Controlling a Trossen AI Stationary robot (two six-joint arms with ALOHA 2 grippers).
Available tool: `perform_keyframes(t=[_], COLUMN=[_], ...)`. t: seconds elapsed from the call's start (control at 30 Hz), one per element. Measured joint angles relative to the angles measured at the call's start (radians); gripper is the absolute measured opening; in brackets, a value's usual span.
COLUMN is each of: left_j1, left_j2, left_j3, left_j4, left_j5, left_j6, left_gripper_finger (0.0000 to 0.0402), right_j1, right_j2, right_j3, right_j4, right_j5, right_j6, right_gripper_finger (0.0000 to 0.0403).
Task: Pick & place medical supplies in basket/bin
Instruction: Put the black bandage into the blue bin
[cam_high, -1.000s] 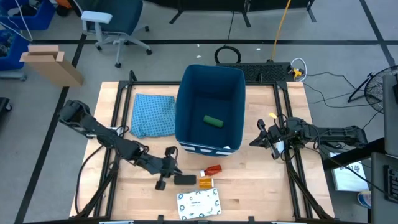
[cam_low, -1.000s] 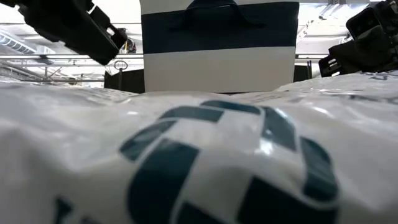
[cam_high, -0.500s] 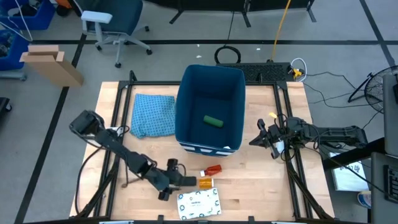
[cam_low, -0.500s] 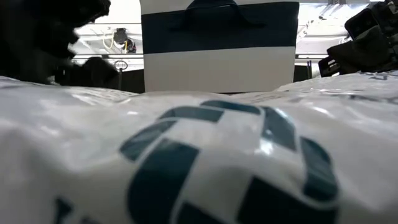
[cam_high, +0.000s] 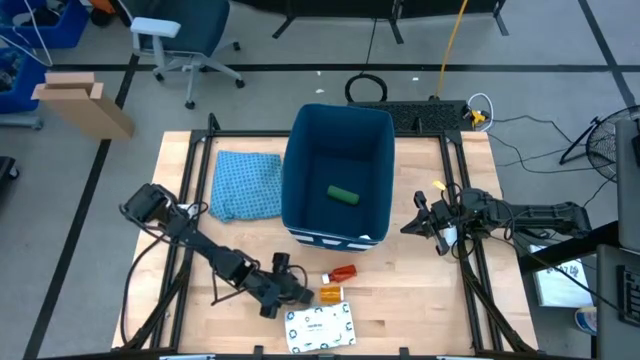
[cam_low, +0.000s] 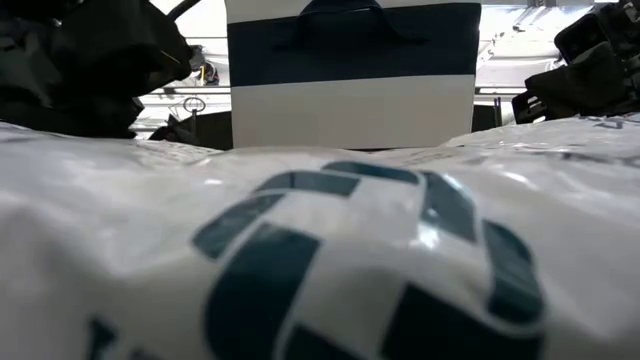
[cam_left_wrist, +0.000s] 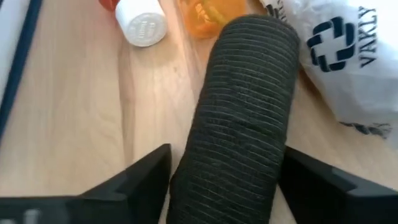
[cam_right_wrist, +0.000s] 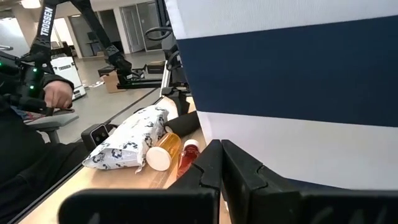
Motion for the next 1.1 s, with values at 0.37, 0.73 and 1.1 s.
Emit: perform_keyframes(t=[0.37,0.73,1.1], left_j1=[0.020,0.036,0.060], left_j2=[-0.037,-0.454,-1.006], left_j3=[-0.001,-0.001,-0.076], left_j4=[-0.017,-0.188,-0.431], left_j5=[0.093,0.052,-0.098], left_j6=[0.090,0.268,0.393], left_gripper_finger=[0.0078,0.0078,0.0078], right_j1=[0.000,0.000,0.000], right_j2=[0.000,0.000,0.000], right_j3=[0.000,0.000,0.000], right_j4=[0.000,0.000,-0.004], right_j5=[0.000,0.000,-0.004], right_j6=[0.003,0.003,0.003], right_gripper_finger=[0.0000,0.0000,0.0000])
